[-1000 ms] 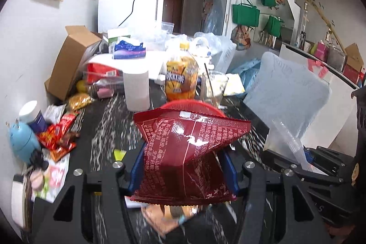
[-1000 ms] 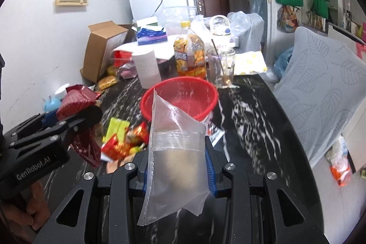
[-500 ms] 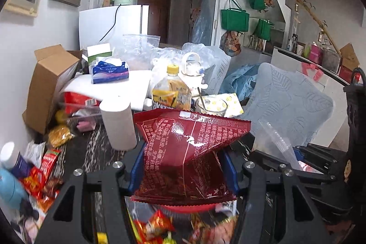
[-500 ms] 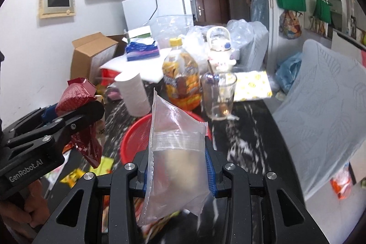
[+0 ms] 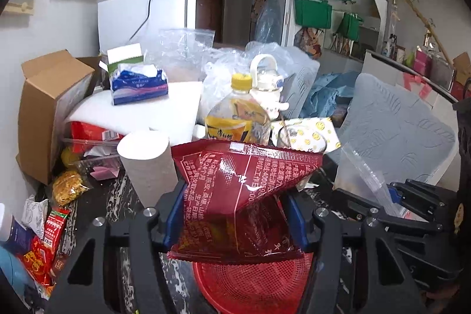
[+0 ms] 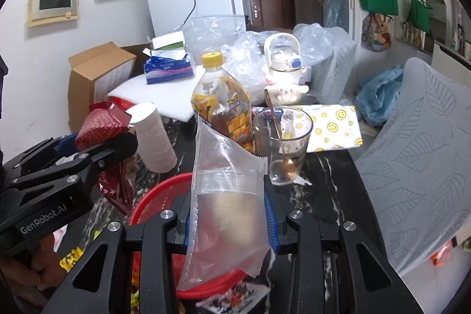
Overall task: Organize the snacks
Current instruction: 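Lift both held bags and carry them over the red basket, then open the right tool over the red basket while the left tool releases the red chip bag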
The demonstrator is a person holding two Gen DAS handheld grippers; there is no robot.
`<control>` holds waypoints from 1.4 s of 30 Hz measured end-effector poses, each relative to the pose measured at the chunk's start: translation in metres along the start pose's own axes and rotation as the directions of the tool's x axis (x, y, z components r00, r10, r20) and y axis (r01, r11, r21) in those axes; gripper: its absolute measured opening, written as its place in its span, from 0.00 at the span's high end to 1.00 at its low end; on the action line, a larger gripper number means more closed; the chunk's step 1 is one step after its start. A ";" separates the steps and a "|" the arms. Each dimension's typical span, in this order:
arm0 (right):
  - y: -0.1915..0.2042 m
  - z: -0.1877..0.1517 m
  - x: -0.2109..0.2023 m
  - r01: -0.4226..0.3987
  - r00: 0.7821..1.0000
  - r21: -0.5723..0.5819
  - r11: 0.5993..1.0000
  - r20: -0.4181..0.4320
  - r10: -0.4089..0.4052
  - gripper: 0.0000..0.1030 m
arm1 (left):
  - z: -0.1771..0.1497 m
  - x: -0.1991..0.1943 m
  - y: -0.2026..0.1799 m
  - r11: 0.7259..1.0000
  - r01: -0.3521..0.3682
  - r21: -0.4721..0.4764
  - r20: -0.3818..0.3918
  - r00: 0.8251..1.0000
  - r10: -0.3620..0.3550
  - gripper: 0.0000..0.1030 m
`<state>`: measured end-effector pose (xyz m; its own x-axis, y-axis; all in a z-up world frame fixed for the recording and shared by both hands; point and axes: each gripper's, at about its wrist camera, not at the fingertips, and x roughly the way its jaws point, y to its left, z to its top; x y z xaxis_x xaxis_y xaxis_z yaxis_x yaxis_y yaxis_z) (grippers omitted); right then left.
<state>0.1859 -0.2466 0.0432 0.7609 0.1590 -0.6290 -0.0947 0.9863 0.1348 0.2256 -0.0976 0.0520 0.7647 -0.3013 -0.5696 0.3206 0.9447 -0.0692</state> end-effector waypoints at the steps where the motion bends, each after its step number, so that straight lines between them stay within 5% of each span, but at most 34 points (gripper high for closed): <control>1: -0.001 0.000 0.004 -0.002 1.000 -0.001 1.000 -0.006 0.002 0.64 | -0.001 0.005 0.001 1.000 -0.004 0.000 -0.009 1.000 0.004 0.45; 11: -0.006 -0.004 0.041 -0.015 0.998 0.008 1.000 -0.062 0.015 0.63 | -0.015 0.047 0.002 1.000 -0.013 0.019 -0.107 0.994 0.015 0.41; 13: -0.007 -0.006 0.046 -0.005 0.997 0.002 1.000 -0.083 0.005 0.45 | -0.017 0.053 0.002 0.999 -0.027 0.022 -0.131 0.991 0.030 0.39; 17: -0.010 -0.008 0.046 0.034 0.996 0.003 0.999 -0.083 -0.033 0.34 | -0.019 0.061 0.003 0.999 -0.037 0.011 -0.176 0.984 0.038 0.32; 23: -0.015 -0.006 0.041 0.072 0.994 0.015 0.997 -0.089 -0.071 0.30 | -0.013 0.049 -0.001 0.996 -0.081 0.035 -0.138 0.987 0.085 0.22; 42: 0.008 0.002 -0.042 0.110 0.993 0.000 0.994 0.040 -0.109 0.30 | -0.002 -0.057 -0.010 0.992 -0.122 0.042 0.019 0.992 0.121 0.22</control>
<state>0.1544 -0.2459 0.0723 0.7918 0.0483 -0.6088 -0.0105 0.9978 0.0654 0.1776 -0.0898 0.0835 0.8085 -0.1867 -0.5581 0.2482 0.9681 0.0356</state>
